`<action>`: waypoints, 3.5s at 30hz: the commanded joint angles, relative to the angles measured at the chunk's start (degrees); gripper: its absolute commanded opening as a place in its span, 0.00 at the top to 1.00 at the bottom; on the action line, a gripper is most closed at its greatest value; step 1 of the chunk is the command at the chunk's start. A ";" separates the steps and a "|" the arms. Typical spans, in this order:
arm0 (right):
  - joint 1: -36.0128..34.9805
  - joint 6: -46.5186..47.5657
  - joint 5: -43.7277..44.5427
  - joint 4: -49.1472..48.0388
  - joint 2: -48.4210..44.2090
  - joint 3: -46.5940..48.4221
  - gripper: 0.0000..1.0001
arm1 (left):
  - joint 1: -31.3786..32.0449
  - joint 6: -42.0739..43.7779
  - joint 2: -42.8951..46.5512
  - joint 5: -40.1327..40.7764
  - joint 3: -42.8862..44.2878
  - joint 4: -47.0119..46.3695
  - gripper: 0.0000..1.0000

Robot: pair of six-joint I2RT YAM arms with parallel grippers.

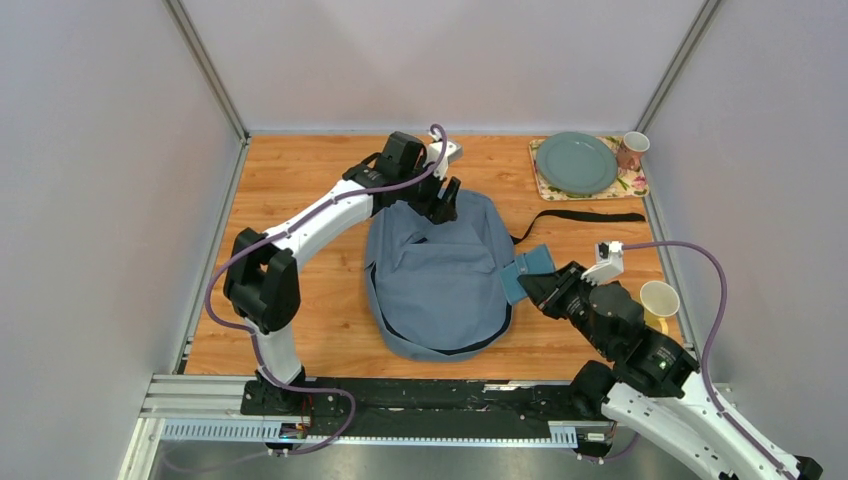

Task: Pack the student bag
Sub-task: Place the personal item in the student bag.

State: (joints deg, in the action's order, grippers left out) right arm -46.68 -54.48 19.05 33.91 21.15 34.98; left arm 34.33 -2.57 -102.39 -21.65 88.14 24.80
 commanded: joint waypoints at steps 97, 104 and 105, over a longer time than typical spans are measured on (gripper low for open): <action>0.01 -9.32 -15.00 -30.98 12.94 -8.53 1.00 | 14.19 4.97 19.06 22.00 -15.81 -3.19 1.00; 0.09 -13.62 -22.03 -46.38 25.67 -7.21 1.00 | 14.19 -2.61 22.06 19.98 -18.44 -3.35 1.00; 0.01 -14.25 -22.21 -47.44 27.00 -7.30 1.00 | 14.19 -3.14 22.40 19.28 -18.70 -3.44 1.00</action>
State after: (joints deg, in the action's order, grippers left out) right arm -46.68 -64.69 0.97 -0.08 44.10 26.15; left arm 48.45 0.99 -85.32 0.32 68.62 23.03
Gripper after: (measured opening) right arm 0.136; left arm 0.017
